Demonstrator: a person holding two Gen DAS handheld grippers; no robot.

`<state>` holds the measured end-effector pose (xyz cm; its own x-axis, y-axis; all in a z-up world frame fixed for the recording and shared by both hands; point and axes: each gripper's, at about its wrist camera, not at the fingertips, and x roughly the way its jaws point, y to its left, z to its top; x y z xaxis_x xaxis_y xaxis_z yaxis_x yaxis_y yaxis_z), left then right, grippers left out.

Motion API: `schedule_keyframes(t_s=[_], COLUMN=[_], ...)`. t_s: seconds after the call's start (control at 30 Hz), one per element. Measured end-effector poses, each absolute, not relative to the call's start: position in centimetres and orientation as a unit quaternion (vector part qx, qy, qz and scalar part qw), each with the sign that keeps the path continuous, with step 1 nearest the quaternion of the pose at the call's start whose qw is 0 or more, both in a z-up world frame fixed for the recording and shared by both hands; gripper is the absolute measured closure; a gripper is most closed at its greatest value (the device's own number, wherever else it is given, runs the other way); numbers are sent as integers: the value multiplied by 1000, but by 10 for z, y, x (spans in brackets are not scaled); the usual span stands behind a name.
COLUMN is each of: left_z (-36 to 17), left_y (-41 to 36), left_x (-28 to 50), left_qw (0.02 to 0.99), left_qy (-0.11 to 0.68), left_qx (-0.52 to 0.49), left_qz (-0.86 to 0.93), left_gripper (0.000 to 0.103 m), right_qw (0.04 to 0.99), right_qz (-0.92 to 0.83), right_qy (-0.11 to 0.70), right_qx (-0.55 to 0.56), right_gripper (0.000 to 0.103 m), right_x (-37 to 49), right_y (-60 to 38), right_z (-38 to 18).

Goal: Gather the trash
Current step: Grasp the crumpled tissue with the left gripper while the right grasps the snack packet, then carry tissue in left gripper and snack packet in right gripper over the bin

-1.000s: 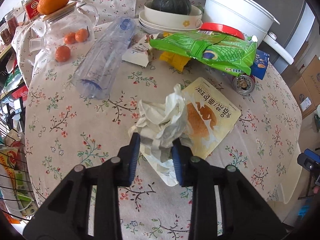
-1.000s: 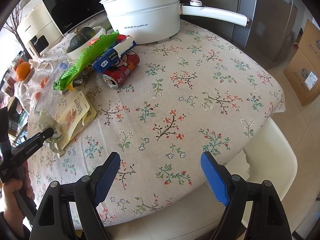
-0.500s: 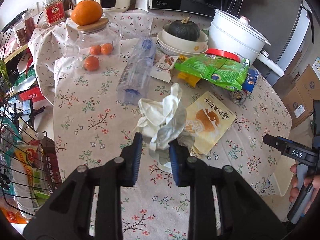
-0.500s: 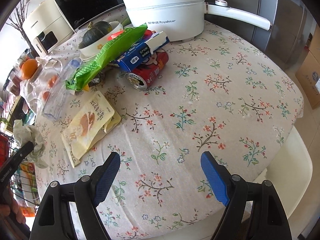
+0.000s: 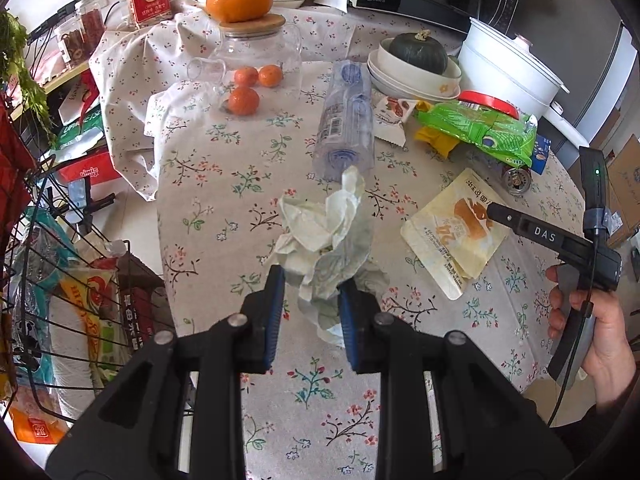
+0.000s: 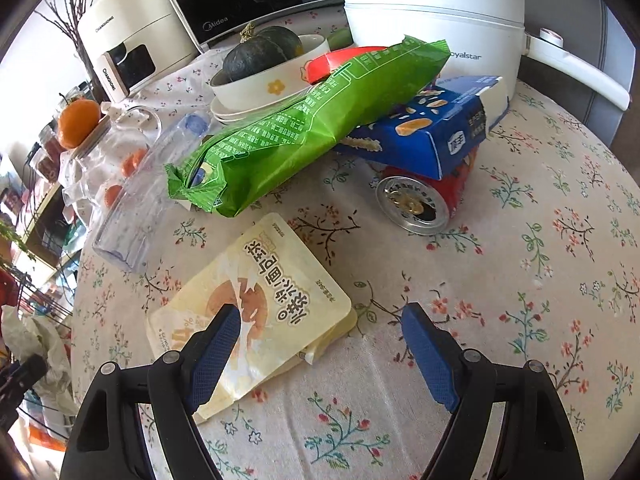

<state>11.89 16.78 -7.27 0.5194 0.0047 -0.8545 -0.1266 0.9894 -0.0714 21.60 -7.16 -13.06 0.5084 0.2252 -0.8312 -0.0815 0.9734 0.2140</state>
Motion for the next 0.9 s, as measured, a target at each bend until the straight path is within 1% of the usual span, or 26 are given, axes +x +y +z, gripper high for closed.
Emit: schedule_keyframes(t_s=[0.03,0.07,0.1,0.13,0.17,0.2,0.23,0.27,0.3,0.33,0.5,0.9], left_z=[-74,-75,-77,-78,-79,-80,-81,-81,-81,-81,-78,-70], left_y=[168,168,169,169,170,169,169,168,168,166,160,135], left_x=[120,120,120,121,121,122,123,124,125,125,124,120], left_qw=[868,867,866,866,865,864,864,863,863,863,865,869], left_qy=[491,493,494,495,497,498,499,500,500,500,497,489], left_qx=[-62,-61,-61,-61,-61,-60,-60,-59,-59,-60,-65,-71], left_qz=[38,38,38,38,38,38,38,38,37,36,27,1], left_gripper=[75,75,75,75,75,75,75,75,75,75,75,75], right_qw=[866,867,867,876,878,882,884,884,883,880,865,879], right_qz=[88,87,84,79,79,68,60,66,74,78,110,129], right_qy=[487,487,487,474,471,467,463,461,464,469,489,455], right_qx=[69,62,56,44,30,4,-22,-30,-27,-23,20,57], right_gripper=[20,24,31,32,45,54,60,68,82,90,99,101], right_x=[219,221,222,220,218,216,214,212,212,212,207,171], right_y=[-69,-65,-62,-58,-53,-46,-40,-38,-38,-39,-54,-100], right_z=[-134,-137,-141,-140,-142,-143,-143,-143,-142,-141,-134,-76])
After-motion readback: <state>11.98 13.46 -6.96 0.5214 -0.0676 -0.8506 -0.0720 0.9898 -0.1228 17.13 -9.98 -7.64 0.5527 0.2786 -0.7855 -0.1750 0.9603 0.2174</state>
